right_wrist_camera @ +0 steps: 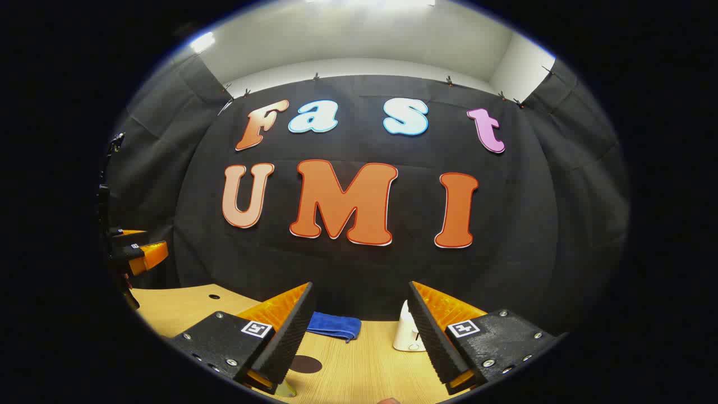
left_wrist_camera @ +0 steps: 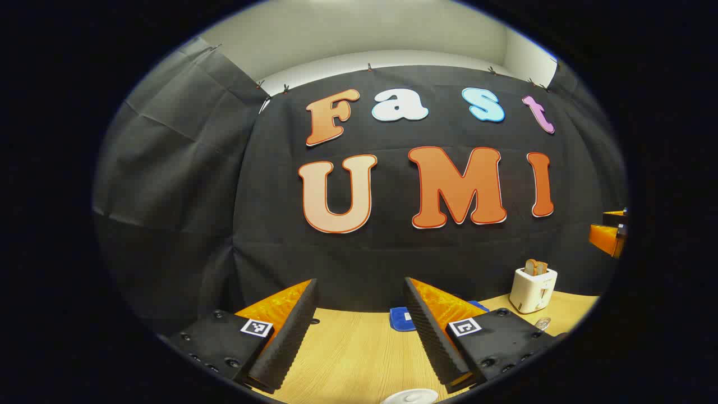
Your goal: Open the teacup lid with one hand, grasp the water bottle and pour water into the teacup with the other hand; after pouring, place the water bottle on the coaster and then close the teacup lid.
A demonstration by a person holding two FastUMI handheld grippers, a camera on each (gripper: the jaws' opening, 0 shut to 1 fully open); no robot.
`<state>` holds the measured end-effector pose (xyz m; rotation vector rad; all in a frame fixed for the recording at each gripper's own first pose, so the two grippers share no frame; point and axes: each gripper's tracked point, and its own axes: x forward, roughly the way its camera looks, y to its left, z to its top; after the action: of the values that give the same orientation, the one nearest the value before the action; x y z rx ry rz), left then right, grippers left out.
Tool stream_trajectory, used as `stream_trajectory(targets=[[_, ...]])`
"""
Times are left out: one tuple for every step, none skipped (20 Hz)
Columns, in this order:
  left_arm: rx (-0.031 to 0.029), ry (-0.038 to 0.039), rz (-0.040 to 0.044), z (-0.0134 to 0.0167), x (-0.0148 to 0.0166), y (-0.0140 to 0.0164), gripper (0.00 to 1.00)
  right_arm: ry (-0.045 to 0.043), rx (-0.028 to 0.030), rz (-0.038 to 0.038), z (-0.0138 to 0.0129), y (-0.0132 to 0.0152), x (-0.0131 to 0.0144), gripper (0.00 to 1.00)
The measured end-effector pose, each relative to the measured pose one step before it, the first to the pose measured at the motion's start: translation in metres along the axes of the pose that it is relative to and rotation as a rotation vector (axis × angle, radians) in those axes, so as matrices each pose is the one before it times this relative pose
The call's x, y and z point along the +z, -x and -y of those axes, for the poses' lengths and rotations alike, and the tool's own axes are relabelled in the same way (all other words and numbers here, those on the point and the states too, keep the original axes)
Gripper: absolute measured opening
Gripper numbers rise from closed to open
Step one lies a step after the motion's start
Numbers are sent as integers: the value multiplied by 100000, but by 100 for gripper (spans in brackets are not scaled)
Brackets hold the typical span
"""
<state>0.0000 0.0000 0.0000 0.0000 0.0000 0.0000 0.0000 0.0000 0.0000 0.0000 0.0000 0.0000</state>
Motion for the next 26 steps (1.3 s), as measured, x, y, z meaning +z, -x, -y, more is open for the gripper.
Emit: stream_trajectory(targets=[[-527, 361, 162, 129, -7, -107, 96, -100, -60, -56, -46, -155, -92, 98], [-287, -158, 41, 83, 184, -3, 98, -301, 138, -76, -137, -149, -63, 98], [-111, -728, 153, 29, -13, 7, 98, -508, 129, -50, -124, -90, 60, 98], [-559, -342, -29, 208, 123, -7, 96, -369, 297, -34, -116, -30, 53, 98], [-459, -23, 237, 184, 102, 29, 98, -89, -39, -164, -23, 6, 148, 98], [-321, -39, 412, 110, 239, -62, 96, 79, -209, 331, 80, -106, 251, 98], [23, -169, 329, -44, 131, 83, 96, 205, -300, 496, 89, -28, 366, 98], [-158, -37, 294, 65, 131, 32, 98, 16, -184, 698, 76, 120, 309, 98], [-23, -78, 134, -47, 90, 91, 98, -183, 92, 621, 3, 13, 307, 98], [-255, 271, 19, 27, 17, 118, 98, -246, 251, 308, -58, 132, 138, 98], [-678, 523, 117, 205, 82, 48, 96, -290, 637, 350, -173, 43, 222, 98], [-190, 97, -493, 53, -81, 119, 96, -175, 436, 26, -111, 30, 12, 98], [209, 279, 157, -207, 110, 91, 96, 82, 535, 44, -132, 83, 30, 98], [299, 428, 10, -126, 15, 10, 96, 372, 70, -18, -94, 16, 115, 98], [251, 183, 7, -108, -97, 137, 96, 306, 121, 54, -26, 35, 25, 98], [195, -39, -3, -73, 25, 47, 99, 255, 71, 381, -122, -60, 156, 99], [372, -50, -172, -210, -110, 58, 100, -104, -78, 179, 1, -4, 135, 99], [-17, 33, -86, -77, -74, 105, 98, -142, 476, 288, -88, 17, -24, 99], [183, 174, -209, -67, -57, 66, 98, -42, -217, -308, -35, -41, -110, 99], [-153, 359, -255, -29, -69, 84, 98, 100, -263, -497, 173, 88, -295, 98], [-448, 296, -391, 88, -176, 119, 98, 4, -141, -434, 17, -18, -270, 98], [-675, 679, -300, 15, -243, 82, 98, -167, 468, -514, -110, 107, -241, 98], [-1147, 966, -309, 127, -238, -61, 96, -241, 621, -378, -171, 62, -246, 98], [-829, 1014, -425, 68, -246, 116, 98, -117, 430, -448, -38, 72, -239, 98], [-785, 656, -660, 120, -340, 193, 98, 5, 296, -152, -39, 92, -243, 98], [-683, 347, -328, 10, -192, 50, 98, 28, 180, -209, -48, 60, -241, 98]])
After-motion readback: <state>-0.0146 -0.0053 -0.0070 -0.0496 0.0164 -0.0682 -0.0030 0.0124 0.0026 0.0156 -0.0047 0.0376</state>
